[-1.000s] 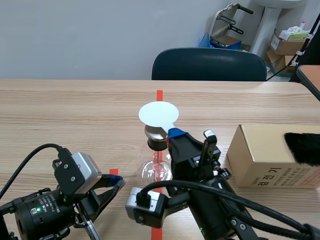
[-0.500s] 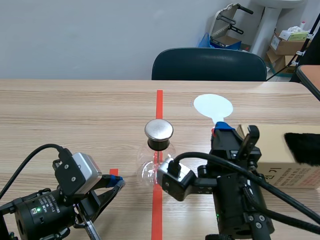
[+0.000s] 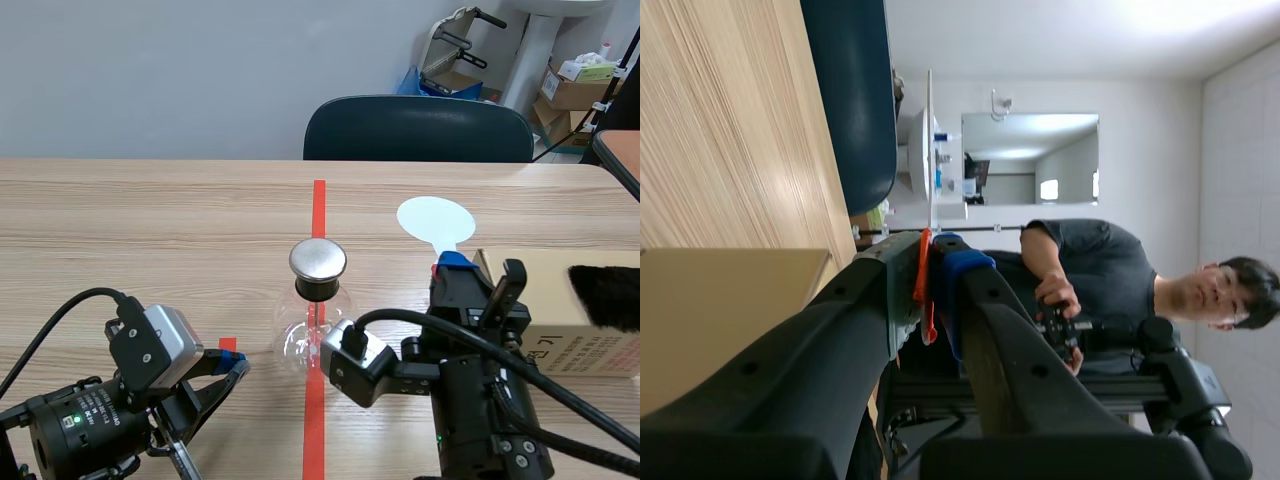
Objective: Do the electroscope experiment
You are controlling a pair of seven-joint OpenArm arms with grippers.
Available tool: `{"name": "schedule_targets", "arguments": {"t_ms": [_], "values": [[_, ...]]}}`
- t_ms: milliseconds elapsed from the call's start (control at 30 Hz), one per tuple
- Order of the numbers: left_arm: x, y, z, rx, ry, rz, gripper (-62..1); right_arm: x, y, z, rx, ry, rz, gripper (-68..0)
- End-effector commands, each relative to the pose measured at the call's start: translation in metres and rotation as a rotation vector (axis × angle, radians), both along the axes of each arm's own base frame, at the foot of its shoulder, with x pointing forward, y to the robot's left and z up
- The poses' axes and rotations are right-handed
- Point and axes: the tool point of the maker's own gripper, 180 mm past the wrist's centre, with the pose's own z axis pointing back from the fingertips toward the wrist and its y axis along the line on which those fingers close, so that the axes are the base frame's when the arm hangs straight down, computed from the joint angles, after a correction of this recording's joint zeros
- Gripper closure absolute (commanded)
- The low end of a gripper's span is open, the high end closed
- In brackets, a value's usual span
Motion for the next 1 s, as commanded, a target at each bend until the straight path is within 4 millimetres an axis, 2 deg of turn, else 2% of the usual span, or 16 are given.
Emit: {"name": "schedule_targets", "arguments": {"t_ms": [0,467,700,967], "values": [[0.003,-0.003,0.007,-0.024,-0.019,0.000,-4.4,0.003,0.002,0.006,0.001,-0.025,0.021,-0.8],[0.003,-0.003,0.007,-0.024,-0.019,0.000,-4.4,-0.012,0.061,0.007,-0.019,-0.033,0.360,-0.8],[0.003,-0.003,0.007,-0.024,-0.019,0.000,-4.4,-0.019,0.074,0.007,-0.023,-0.035,0.442,-0.8],[0.003,-0.003,0.007,-0.024,-0.019,0.000,-4.4,-0.020,0.076,0.007,-0.024,-0.035,0.456,-0.8]]}}
